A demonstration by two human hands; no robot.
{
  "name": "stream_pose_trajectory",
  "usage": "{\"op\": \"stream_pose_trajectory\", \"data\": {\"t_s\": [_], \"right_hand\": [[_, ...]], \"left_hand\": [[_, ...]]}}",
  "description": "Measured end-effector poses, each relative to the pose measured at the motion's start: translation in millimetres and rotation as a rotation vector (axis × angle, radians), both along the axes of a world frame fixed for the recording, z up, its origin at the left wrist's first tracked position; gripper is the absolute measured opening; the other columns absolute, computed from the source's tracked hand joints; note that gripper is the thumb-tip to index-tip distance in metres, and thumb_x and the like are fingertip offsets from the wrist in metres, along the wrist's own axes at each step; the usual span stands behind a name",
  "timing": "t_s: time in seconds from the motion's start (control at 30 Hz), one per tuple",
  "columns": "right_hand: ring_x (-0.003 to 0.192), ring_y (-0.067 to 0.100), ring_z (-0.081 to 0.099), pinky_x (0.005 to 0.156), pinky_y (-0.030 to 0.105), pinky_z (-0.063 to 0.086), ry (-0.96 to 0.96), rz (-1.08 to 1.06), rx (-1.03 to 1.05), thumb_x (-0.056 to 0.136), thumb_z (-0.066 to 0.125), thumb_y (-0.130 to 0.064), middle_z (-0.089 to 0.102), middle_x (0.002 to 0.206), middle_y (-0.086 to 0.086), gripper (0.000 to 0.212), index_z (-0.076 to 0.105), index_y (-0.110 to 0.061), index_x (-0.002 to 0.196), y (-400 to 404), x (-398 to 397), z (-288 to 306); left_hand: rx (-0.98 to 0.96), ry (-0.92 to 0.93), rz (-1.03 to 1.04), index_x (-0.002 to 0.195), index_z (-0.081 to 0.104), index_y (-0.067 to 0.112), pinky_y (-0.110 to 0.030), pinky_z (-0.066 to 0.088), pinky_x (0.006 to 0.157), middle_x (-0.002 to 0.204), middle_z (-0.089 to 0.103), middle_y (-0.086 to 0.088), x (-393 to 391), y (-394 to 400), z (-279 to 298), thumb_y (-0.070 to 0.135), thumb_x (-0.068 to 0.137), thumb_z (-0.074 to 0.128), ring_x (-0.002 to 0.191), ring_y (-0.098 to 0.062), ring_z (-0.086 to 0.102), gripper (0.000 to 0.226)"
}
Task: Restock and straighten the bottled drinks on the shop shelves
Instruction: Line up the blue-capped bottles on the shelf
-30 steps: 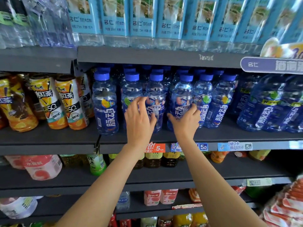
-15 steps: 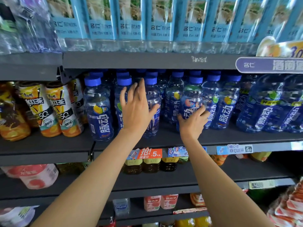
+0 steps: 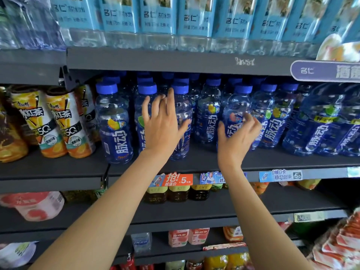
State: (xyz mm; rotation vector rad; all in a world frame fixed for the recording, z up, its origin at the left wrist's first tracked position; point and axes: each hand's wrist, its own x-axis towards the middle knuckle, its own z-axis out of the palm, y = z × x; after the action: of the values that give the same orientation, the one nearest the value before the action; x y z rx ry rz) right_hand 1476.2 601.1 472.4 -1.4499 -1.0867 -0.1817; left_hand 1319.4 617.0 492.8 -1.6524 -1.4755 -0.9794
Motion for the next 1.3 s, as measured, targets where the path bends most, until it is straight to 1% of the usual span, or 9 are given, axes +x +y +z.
{"op": "stream_pose_trajectory", "data": {"t_s": [0.1, 0.17, 0.3, 0.6, 0.93, 1.03, 1.17, 1.23, 1.3], "right_hand": [[0.109, 0.032, 0.049, 0.091, 0.028, 0.035, -0.383, 0.194, 0.081, 0.083, 0.062, -0.006, 0.055, 0.116, 0.022, 0.031, 0.057, 0.005, 0.111, 17.2, -18.6, 16.2], [0.117, 0.042, 0.048, 0.101, 0.041, 0.037, -0.689, 0.159, -0.052, 0.077, 0.063, 0.001, 0.052, 0.126, 0.025, 0.033, 0.06, 0.005, 0.11, 40.0, -24.1, 26.3], [0.144, 0.031, -0.01, 0.113, 0.051, -0.012, -1.176, 0.04, -0.486, 0.093, 0.046, -0.013, 0.002, 0.158, 0.01, 0.048, 0.037, -0.011, 0.14, 60.4, -17.6, 37.4], [0.143, 0.034, -0.013, 0.113, 0.048, -0.013, -1.32, -0.074, -0.611, 0.093, 0.049, -0.023, 0.016, 0.155, 0.012, 0.031, 0.06, -0.016, 0.121, 64.4, -24.4, 39.6], [0.144, 0.031, -0.01, 0.113, 0.048, -0.015, -1.314, -0.087, -0.72, 0.089, 0.055, -0.026, 0.012, 0.156, 0.012, 0.04, 0.052, -0.022, 0.129, 68.9, -35.3, 45.6], [0.145, 0.031, 0.001, 0.116, 0.044, -0.009, -1.264, 0.006, -0.631, 0.092, 0.051, -0.02, 0.024, 0.152, 0.016, 0.038, 0.054, -0.012, 0.129, 72.7, -29.9, 47.3], [0.124, 0.039, 0.043, 0.108, 0.038, 0.028, -0.762, 0.318, -0.255, 0.084, 0.049, 0.008, 0.056, 0.119, 0.028, 0.034, 0.055, 0.008, 0.118, 62.8, -22.5, 55.1], [0.106, 0.038, 0.055, 0.089, 0.037, 0.04, -0.462, 0.426, -0.235, 0.087, 0.046, 0.005, 0.061, 0.111, 0.026, 0.035, 0.052, 0.004, 0.122, 53.0, -29.0, 63.9], [0.106, 0.036, 0.057, 0.087, 0.034, 0.042, -0.215, 0.545, -0.356, 0.095, 0.041, -0.006, 0.061, 0.118, 0.021, 0.034, 0.048, 0.0, 0.128, 55.9, -38.0, 67.5]], "left_hand": [[0.001, 0.007, -0.009, 0.131, 0.043, 0.001, -0.041, 0.015, 0.106, 0.112, 0.065, -0.015, -1.2, 0.4, -0.4, 0.055, 0.072, 0.068, 0.113, -0.029, 0.056, 0.084], [-0.009, 0.012, -0.002, 0.132, 0.042, 0.002, -0.041, 0.015, 0.106, 0.112, 0.064, -0.015, -1.5, -0.7, -0.5, 0.055, 0.073, 0.065, 0.114, -0.029, 0.056, 0.082], [-0.025, 0.026, -0.002, 0.134, 0.04, 0.002, -0.042, 0.013, 0.107, 0.114, 0.063, -0.016, -3.0, -1.2, 0.1, 0.058, 0.078, 0.05, 0.115, -0.029, 0.054, 0.079], [-0.037, 0.019, -0.004, 0.134, 0.04, 0.001, -0.042, 0.013, 0.107, 0.115, 0.063, -0.017, -2.7, -2.1, 0.8, 0.058, 0.08, 0.043, 0.116, -0.03, 0.054, 0.078], [-0.047, 0.01, -0.001, 0.133, 0.042, 0.001, -0.042, 0.014, 0.107, 0.113, 0.064, -0.016, -5.6, -1.4, 2.6, 0.058, 0.074, 0.064, 0.115, -0.029, 0.055, 0.085], [-0.054, 0.007, -0.007, 0.132, 0.043, 0.001, -0.042, 0.014, 0.106, 0.113, 0.064, -0.016, -5.4, -1.7, 2.9, 0.058, 0.073, 0.066, 0.114, -0.029, 0.056, 0.086], [-0.041, -0.002, -0.015, 0.132, 0.043, 0.001, -0.042, 0.015, 0.107, 0.113, 0.064, -0.017, -3.3, -2.2, 1.9, 0.055, 0.073, 0.067, 0.114, -0.03, 0.055, 0.083], [-0.034, -0.016, -0.033, 0.132, 0.043, 0.001, -0.042, 0.015, 0.107, 0.112, 0.063, -0.017, -2.6, -3.1, 2.3, 0.052, 0.072, 0.069, 0.114, -0.031, 0.055, 0.083], [-0.034, -0.032, -0.043, 0.132, 0.043, 0.0, -0.042, 0.015, 0.106, 0.111, 0.063, -0.017, -3.1, -4.2, 3.8, 0.051, 0.071, 0.071, 0.113, -0.031, 0.054, 0.084]]}}
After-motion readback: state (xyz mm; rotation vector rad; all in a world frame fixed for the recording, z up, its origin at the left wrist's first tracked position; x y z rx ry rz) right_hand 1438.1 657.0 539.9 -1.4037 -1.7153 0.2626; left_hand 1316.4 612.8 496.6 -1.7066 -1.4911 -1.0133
